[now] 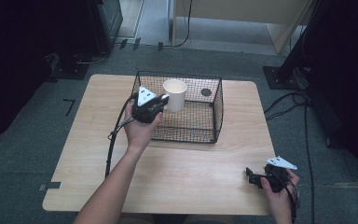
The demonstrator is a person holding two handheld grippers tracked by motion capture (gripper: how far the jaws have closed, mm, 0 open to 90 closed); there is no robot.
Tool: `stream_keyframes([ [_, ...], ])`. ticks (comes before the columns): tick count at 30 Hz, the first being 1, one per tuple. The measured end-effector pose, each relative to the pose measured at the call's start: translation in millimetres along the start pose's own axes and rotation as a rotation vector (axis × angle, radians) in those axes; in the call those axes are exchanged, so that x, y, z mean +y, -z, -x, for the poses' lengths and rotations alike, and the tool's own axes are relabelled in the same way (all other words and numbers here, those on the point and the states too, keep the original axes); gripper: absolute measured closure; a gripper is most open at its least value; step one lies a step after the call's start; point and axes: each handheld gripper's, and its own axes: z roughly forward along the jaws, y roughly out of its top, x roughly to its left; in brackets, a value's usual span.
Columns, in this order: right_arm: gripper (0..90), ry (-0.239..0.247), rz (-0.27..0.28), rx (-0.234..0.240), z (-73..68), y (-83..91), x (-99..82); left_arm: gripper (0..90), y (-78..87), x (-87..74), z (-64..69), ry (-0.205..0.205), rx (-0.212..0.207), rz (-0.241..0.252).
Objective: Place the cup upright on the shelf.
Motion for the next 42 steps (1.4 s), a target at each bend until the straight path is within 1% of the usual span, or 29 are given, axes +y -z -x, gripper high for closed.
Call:
stream_keyframes([
  [3,0.0,0.0,0.0,0.0,0.0,0.0,0.0,81.1,-8.2,-0.2,-3.2,0.016,0.009,-0.037],
  [4,0.0,0.0,0.0,0.0,0.0,0.0,0.0,81.1,-12.0,-0.1,-4.4,0.023,0.012,-0.061],
  [5,0.0,0.0,0.0,0.0,0.0,0.0,0.0,81.1,-13.3,0.0,-4.4,0.026,0.015,-0.068],
  [7,0.0,0.0,0.0,0.0,0.0,0.0,0.0,81.1,-17.5,0.5,-5.4,0.022,0.018,-0.103],
  [10,0.0,0.0,0.0,0.0,0.0,0.0,0.0,81.1,-22.9,0.0,-6.3,0.017,0.041,-0.142],
  [13,0.0,0.0,0.0,0.0,0.0,0.0,0.0,81.1,-28.6,-1.9,-8.1,0.019,0.032,-0.17],
  [16,0.0,0.0,0.0,0.0,0.0,0.0,0.0,81.1,-34.7,-5.0,-8.1,0.003,0.028,-0.215],
  [18,0.0,0.0,0.0,0.0,0.0,0.0,0.0,81.1,-37.9,-7.1,-7.0,0.004,0.03,-0.242],
  [20,0.0,0.0,0.0,0.0,0.0,0.0,0.0,81.1,-39.7,-8.4,-7.0,0.007,0.019,-0.263],
  [21,0.0,0.0,0.0,0.0,0.0,0.0,0.0,81.1,-40.4,-9.0,-6.6,0.006,0.017,-0.268],
  [23,0.0,0.0,0.0,0.0,0.0,0.0,0.0,81.1,-41.2,-10.5,-7.0,-0.01,0.023,-0.291],
  [25,0.0,0.0,0.0,0.0,0.0,0.0,0.0,81.1,-41.3,-12.3,-9.0,-0.008,0.02,-0.307],
  [29,0.0,0.0,0.0,0.0,0.0,0.0,0.0,81.1,-39.4,-14.6,-11.6,-0.001,0.014,-0.307],
  [33,0.0,-0.001,0.0,0.0,0.0,0.0,0.0,81.0,-37.0,-16.1,-10.1,-0.027,0.006,-0.336],
  [37,0.0,0.0,0.0,0.0,0.0,0.0,0.0,80.8,-32.9,-20.9,-12.5,-0.015,-0.004,-0.371],
  [39,0.0,0.0,0.0,0.0,0.0,0.0,0.0,80.7,-30.6,-25.0,-14.5,-0.012,0.006,-0.385],
  [42,0.0,0.0,0.0,0.0,-0.1,0.0,0.0,80.6,-29.3,-27.5,-16.0,-0.007,0.006,-0.398],
])
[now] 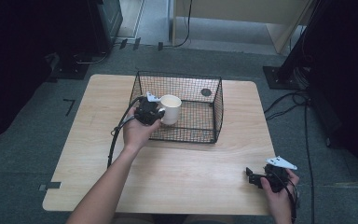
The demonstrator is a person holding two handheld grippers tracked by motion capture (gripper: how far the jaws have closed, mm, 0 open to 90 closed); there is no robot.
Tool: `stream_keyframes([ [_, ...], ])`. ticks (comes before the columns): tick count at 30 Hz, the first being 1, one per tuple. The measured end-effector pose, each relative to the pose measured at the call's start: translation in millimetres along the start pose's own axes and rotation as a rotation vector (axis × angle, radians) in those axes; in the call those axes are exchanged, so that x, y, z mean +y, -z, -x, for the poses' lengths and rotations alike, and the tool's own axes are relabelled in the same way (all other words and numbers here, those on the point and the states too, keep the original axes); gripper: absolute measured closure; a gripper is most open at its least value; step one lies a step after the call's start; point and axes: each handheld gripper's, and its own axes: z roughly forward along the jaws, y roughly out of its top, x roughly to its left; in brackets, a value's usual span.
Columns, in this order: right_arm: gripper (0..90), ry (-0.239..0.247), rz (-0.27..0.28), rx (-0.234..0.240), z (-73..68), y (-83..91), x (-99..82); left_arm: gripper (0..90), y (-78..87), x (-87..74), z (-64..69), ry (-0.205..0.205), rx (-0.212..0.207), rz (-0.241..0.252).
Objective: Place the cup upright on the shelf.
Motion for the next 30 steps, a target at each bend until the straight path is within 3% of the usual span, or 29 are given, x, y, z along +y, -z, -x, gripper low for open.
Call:
stream_keyframes([
  [10,0.0,0.0,0.0,0.0,0.0,0.0,0.0,73.0,0.8,-0.8,2.4,-0.02,0.035,-0.034],
  [16,0.0,0.0,0.0,0.0,0.0,0.0,0.0,67.3,7.6,-3.1,5.5,-0.023,0.043,-0.005],
  [23,0.0,0.0,0.0,0.0,0.0,0.0,0.0,47.0,26.5,-6.8,14.9,-0.014,-0.009,0.09],
  [26,0.0,0.0,0.0,0.0,0.0,0.0,0.0,32.7,34.0,-8.1,18.6,-0.015,-0.014,0.109],
  [30,0.0,0.0,0.0,0.0,0.0,0.0,0.0,18.5,42.7,-11.4,22.8,-0.022,-0.059,0.138],
])
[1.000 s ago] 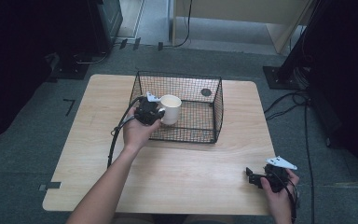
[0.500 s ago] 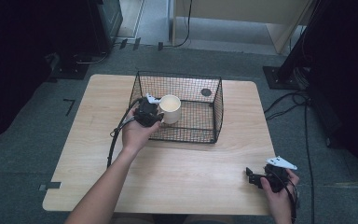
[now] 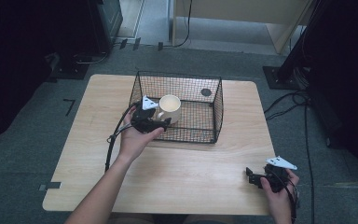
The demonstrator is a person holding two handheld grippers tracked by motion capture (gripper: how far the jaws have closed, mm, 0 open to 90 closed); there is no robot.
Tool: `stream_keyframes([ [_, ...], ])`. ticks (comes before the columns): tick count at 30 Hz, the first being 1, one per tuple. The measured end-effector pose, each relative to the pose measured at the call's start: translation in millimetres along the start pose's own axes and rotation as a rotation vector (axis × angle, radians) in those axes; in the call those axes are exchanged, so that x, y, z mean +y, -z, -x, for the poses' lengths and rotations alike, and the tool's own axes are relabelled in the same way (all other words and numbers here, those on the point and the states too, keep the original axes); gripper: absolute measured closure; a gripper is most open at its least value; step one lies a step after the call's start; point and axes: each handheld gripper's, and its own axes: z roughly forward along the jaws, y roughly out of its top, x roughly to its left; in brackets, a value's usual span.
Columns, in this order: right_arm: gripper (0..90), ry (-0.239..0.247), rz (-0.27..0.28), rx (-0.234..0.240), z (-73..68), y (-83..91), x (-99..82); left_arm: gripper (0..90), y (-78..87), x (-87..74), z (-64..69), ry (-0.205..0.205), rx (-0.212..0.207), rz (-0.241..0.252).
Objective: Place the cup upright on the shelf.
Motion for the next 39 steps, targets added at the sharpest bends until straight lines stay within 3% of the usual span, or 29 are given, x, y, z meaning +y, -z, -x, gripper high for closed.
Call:
stream_keyframes([
  [2,0.0,0.0,0.0,0.0,0.0,0.0,0.0,11.6,5.6,-2.7,2.4,-0.006,-0.038,0.016],
  [6,0.0,0.0,0.0,0.0,0.0,0.0,0.0,8.7,16.4,-8.5,5.5,0.004,-0.061,0.048],
  [17,0.0,-0.001,0.0,0.0,0.0,0.0,0.0,8.8,41.1,-31.7,5.4,0.041,-0.027,0.087],
  [28,0.0,0.002,0.001,-0.001,0.1,-0.1,0.0,8.7,58.9,-59.9,-0.6,0.052,-0.001,0.091],
  [39,0.0,0.004,0.0,0.0,0.3,0.0,0.0,8.7,72.5,-102.9,-20.2,0.1,0.062,0.076],
])
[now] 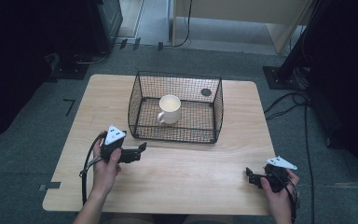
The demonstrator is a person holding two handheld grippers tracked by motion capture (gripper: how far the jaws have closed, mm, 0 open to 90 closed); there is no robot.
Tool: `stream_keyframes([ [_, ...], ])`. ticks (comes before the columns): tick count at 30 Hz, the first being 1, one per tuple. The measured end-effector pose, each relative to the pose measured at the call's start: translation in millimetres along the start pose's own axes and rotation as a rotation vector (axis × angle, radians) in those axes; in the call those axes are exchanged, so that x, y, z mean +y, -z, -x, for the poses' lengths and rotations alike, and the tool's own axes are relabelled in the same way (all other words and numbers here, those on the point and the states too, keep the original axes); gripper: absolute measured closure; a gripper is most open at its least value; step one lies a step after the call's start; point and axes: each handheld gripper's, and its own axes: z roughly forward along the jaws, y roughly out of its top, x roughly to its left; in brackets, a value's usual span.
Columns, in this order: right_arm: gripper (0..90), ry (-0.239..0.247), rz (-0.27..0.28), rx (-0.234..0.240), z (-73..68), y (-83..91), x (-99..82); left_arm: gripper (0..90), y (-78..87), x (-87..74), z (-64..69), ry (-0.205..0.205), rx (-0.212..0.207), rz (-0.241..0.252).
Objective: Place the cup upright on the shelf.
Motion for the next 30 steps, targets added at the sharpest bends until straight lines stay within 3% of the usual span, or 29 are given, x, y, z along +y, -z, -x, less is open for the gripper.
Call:
stream_keyframes([
  [8,0.0,0.002,0.0,0.0,0.1,0.0,-0.1,8.7,10.4,-27.2,-18.0,0.022,0.072,-0.01],
  [17,0.0,0.001,0.001,0.0,0.0,-0.1,-0.1,8.6,16.1,-53.8,-32.8,0.019,0.135,-0.065],
  [30,0.0,0.001,0.0,0.0,0.0,-0.1,-0.1,8.7,32.1,-86.0,-53.7,0.06,0.188,-0.118],
])
